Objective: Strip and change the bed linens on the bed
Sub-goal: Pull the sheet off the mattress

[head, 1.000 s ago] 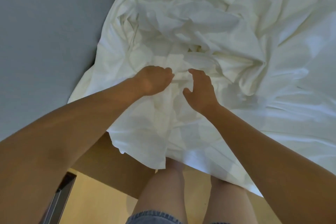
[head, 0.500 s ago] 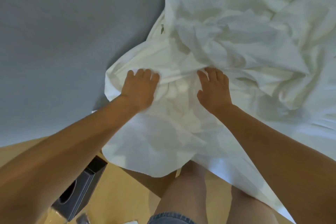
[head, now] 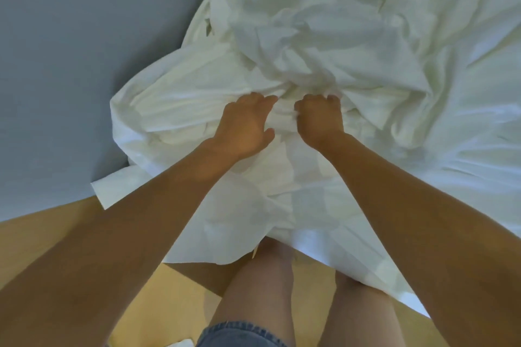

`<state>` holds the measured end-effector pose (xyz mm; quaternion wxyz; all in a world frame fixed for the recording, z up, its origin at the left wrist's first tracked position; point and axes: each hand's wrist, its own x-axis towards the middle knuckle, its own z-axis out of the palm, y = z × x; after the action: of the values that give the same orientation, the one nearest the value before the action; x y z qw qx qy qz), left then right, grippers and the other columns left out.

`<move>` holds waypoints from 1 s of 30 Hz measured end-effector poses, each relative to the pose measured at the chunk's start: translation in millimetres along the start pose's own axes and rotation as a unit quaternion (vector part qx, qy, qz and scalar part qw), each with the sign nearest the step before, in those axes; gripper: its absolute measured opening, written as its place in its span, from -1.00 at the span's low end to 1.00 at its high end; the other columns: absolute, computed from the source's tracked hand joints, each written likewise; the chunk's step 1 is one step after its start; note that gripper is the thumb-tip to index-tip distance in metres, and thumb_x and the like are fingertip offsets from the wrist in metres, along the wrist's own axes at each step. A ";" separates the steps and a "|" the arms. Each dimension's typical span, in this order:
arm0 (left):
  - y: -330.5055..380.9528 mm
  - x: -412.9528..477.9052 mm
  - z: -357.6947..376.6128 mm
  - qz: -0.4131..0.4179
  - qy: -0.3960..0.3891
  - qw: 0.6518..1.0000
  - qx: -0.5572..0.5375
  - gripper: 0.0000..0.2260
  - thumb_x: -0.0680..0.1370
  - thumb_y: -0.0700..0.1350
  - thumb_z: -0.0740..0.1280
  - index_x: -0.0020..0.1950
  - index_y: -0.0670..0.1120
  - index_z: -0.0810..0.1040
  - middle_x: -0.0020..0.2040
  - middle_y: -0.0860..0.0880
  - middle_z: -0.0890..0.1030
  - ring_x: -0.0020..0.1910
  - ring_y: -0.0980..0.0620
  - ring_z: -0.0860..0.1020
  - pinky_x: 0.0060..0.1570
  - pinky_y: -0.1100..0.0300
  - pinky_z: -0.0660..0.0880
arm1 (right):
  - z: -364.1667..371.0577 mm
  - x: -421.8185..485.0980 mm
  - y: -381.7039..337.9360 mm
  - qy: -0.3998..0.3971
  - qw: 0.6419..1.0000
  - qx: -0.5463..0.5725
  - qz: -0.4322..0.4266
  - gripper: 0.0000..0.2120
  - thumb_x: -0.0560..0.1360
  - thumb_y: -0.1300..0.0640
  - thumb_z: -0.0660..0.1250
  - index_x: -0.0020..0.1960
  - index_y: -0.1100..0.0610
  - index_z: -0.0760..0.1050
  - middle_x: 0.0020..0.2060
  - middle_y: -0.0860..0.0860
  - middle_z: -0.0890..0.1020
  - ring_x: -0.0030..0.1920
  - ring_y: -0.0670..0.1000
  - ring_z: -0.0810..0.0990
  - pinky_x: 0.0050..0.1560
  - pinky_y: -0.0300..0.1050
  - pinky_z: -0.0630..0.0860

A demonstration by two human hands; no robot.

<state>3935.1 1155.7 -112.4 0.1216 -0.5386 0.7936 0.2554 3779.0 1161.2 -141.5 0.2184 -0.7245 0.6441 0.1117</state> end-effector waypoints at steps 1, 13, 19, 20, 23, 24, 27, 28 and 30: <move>0.8 4.2 0.7 -0.010 -0.021 1.000 -0.002 -0.32 0.50 0.10 0.33 0.54 0.00 0.11 0.49 -0.10 0.23 0.45 -0.10 0.19 0.39 -0.08 0.15 | -6.4 -9.0 2.8 0.018 0.998 0.060 -0.025 -0.80 0.48 0.33 0.11 -0.08 0.17 0.50 -0.11 0.11 0.55 0.00 0.16 0.54 0.08 -0.04 0.37; 51.9 -7.7 33.0 0.045 -0.148 0.977 0.149 -0.30 0.52 0.21 0.24 0.55 0.04 0.01 0.51 -0.11 0.16 0.48 -0.11 0.12 0.41 -0.18 0.03 | -9.9 -191.3 153.9 -0.060 0.962 0.167 0.206 -0.64 0.30 0.14 -0.02 -0.22 0.26 0.52 -0.19 0.24 0.61 -0.10 0.27 0.54 -0.20 -0.08 0.30; 142.6 -45.1 82.6 0.166 -0.237 0.951 0.109 -0.46 0.57 0.20 0.17 0.44 -0.07 0.25 0.38 -0.08 0.34 0.39 -0.10 0.28 0.38 -0.04 0.07 | 28.1 -209.2 147.5 0.226 0.903 0.277 0.238 -0.72 0.33 0.33 0.14 -0.01 0.37 0.47 -0.11 0.27 0.50 -0.05 0.24 0.45 -0.05 -0.19 0.26; 155.4 -51.7 86.8 0.157 -0.238 0.955 0.085 -0.58 0.61 0.11 0.14 0.36 -0.11 0.32 0.27 -0.10 0.43 0.28 -0.10 0.39 0.28 0.07 0.20 | 36.6 -213.5 138.3 0.261 0.863 0.330 0.279 -0.68 0.36 0.35 0.19 0.10 0.39 0.44 -0.01 0.28 0.48 0.03 0.23 0.42 0.07 -0.15 0.31; 192.0 -76.2 86.1 0.016 -0.179 0.972 -0.149 -0.82 0.64 -0.06 0.12 -0.06 -0.14 0.41 -0.08 -0.13 0.54 -0.06 -0.11 0.50 -0.09 0.10 0.33 | 59.6 -226.7 116.5 0.227 0.712 0.520 0.413 -0.55 0.49 0.25 0.32 0.32 0.30 0.29 0.21 0.21 0.37 0.21 0.16 0.40 0.24 -0.01 0.38; 205.5 -86.6 81.5 -0.043 -0.159 0.952 -0.259 -0.80 0.63 -0.08 0.14 -0.13 -0.14 0.41 -0.16 -0.11 0.54 -0.14 -0.09 0.50 -0.15 0.10 0.34 | 66.0 -233.2 110.4 0.190 0.658 0.581 0.439 -0.54 0.51 0.15 0.33 0.35 0.22 0.27 0.22 0.14 0.39 0.22 0.13 0.43 0.22 -0.03 0.41; 252.5 -117.4 72.4 -0.110 -0.140 0.859 -0.480 -0.79 0.58 -0.03 0.17 0.00 -0.08 0.56 -0.08 -0.01 0.63 -0.10 0.07 0.57 -0.10 0.22 0.47 | 73.2 -254.2 100.3 0.037 0.446 0.797 0.406 -0.61 0.52 -0.19 0.22 0.17 0.06 0.49 -0.02 0.03 0.63 0.02 0.04 0.62 -0.02 -0.04 0.55; 267.5 -127.5 76.0 -0.113 -0.142 0.835 -0.519 -0.80 0.59 -0.03 0.17 0.05 -0.02 0.57 -0.03 0.05 0.64 -0.08 0.16 0.57 -0.07 0.31 0.47 | 74.2 -261.3 100.7 -0.002 0.401 0.833 0.381 -0.59 0.52 -0.26 0.17 0.01 0.02 0.60 -0.17 0.01 0.66 -0.10 0.00 0.65 -0.14 -0.07 0.56; 288.4 -139.5 82.8 -0.156 -0.117 0.784 -0.589 -0.82 0.63 -0.06 0.18 0.01 0.10 0.58 -0.07 0.20 0.65 -0.12 0.34 0.57 -0.13 0.47 0.47 | 80.8 -275.6 112.1 -0.020 0.388 0.848 0.362 -0.56 0.53 -0.28 0.11 -0.11 -0.03 0.66 -0.22 -0.01 0.68 -0.17 -0.05 0.67 -0.18 -0.11 0.53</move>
<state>3718.2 1394.2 -37.5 -0.0894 -0.5878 0.3735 0.7121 3638.4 1433.7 -109.7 0.6713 0.1397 0.6021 -0.4091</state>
